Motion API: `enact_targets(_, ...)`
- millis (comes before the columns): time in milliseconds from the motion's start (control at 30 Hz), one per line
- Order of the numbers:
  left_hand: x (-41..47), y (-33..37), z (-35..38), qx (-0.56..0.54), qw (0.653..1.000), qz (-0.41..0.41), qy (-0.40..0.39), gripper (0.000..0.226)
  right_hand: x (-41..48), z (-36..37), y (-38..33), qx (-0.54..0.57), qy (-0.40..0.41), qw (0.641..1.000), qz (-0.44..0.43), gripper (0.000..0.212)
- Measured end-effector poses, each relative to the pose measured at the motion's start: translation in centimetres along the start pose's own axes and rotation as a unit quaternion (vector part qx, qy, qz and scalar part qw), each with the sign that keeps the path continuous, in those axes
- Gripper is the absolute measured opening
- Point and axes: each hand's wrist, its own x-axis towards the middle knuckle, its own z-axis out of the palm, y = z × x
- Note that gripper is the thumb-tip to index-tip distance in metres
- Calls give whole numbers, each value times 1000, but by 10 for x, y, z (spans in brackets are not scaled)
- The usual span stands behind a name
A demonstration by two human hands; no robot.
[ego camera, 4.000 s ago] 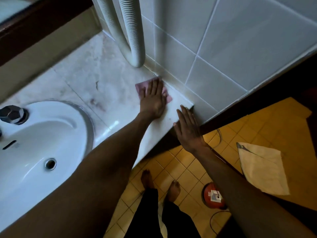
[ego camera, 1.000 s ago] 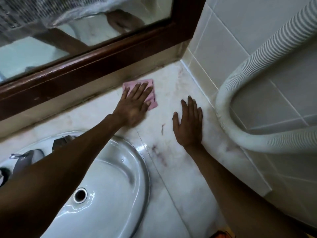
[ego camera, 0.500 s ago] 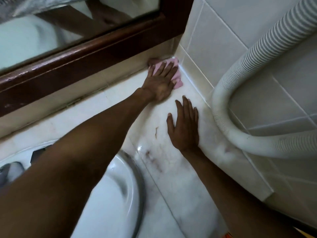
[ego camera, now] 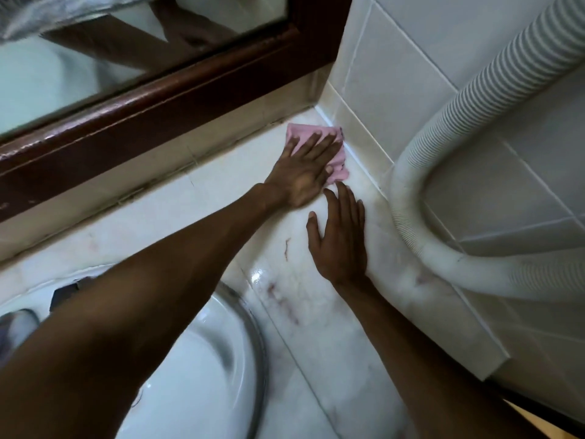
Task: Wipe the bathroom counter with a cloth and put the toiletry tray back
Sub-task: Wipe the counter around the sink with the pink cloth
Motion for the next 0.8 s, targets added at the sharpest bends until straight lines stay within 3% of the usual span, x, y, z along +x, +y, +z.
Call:
enact_targets(100, 5, -25, -15, -13, 1000, 23, -6, 60, 0, -1, 1, 2, -1, 1000, -9, 47)
enact_targets(267, 9, -18, -15, -1, 997, -78, 27, 60, 0, -1, 1, 20, 8, 1000, -8, 45)
enact_targets(467, -59, -37, -12, -1, 1000, -3, 4, 55, -1, -1, 2, 43, 17, 999, -8, 43)
enact_targets(667, -62, -32, -9, 12, 988, -143, 51, 61, 0, -2, 3, 40, 16, 999, -13, 42)
enact_targets(800, -110, 0, 8, 18, 995, -88, 44, 58, -2, 0, 4, 46, 23, 999, -16, 40)
